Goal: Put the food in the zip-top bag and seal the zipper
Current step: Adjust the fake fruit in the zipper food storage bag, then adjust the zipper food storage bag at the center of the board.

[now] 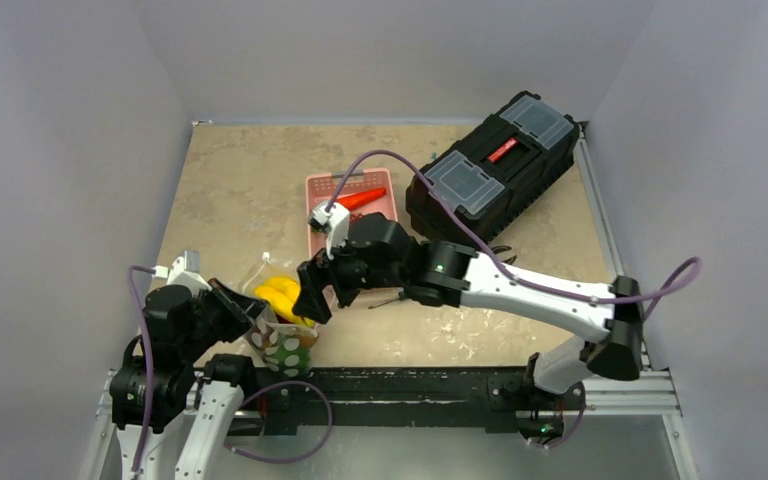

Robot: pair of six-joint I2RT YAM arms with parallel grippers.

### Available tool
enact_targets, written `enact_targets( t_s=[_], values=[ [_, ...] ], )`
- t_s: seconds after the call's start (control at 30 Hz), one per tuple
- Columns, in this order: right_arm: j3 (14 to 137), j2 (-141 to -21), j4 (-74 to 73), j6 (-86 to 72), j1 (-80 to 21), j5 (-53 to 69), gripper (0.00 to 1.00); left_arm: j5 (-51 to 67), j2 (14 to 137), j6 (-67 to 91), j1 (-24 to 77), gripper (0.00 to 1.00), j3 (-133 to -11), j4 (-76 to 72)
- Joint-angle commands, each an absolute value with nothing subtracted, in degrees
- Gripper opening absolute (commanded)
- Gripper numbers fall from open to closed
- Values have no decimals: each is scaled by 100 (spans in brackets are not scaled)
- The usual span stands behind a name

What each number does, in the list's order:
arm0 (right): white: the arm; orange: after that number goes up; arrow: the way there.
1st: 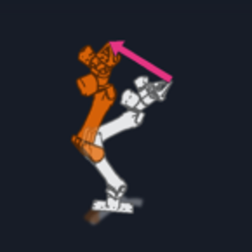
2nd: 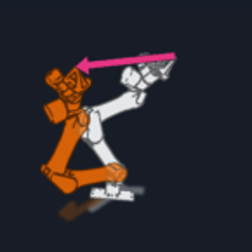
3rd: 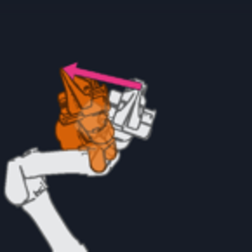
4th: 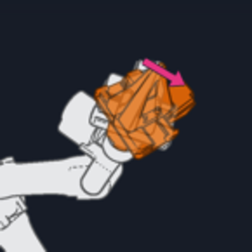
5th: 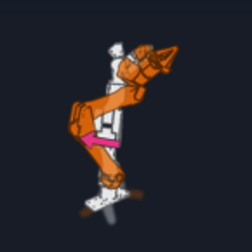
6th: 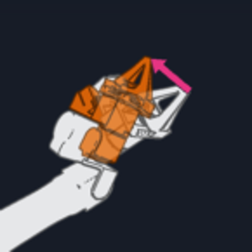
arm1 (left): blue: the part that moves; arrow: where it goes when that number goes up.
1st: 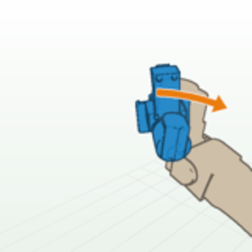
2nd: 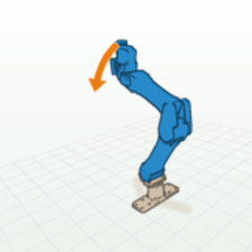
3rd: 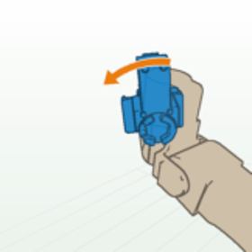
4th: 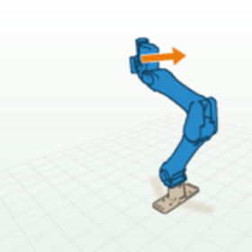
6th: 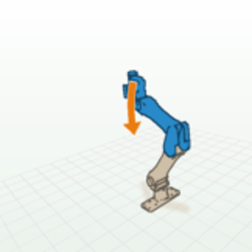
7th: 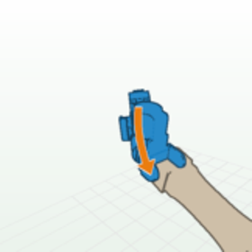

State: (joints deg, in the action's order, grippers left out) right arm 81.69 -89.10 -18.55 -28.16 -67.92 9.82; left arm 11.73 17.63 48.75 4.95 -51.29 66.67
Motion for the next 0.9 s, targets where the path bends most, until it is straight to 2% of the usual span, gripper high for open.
enact_targets(
  t_s=[0.0, 0.27, 0.37, 0.6, 0.73, 0.87],
  values=[
    [7877, -8025, -2187, -1744, -7206, 12, 86, 1092, 1738, 4870, 505, 0, -5170, 6518],
    [6484, -7751, -703, -2549, -8102, -771, 80, 1026, 1756, 4860, 505, 0, -5191, 6543],
    [6498, -7974, -460, -2552, -8256, -1100, 77, 1026, 1782, 4816, 501, 0, -5200, 6523],
    [6625, -8626, -57, -2775, -8377, -1505, 62, 1002, 1883, 4739, 502, 0, -5273, 6512],
    [6946, -8918, -306, -2752, -8411, -2053, 50, 963, 1772, 4772, 501, 0, -5198, 6484],
    [7090, -9047, -554, -2728, -8416, -2464, 28, 901, 1704, 4779, 501, 0, -5179, 6518]
  ],
)
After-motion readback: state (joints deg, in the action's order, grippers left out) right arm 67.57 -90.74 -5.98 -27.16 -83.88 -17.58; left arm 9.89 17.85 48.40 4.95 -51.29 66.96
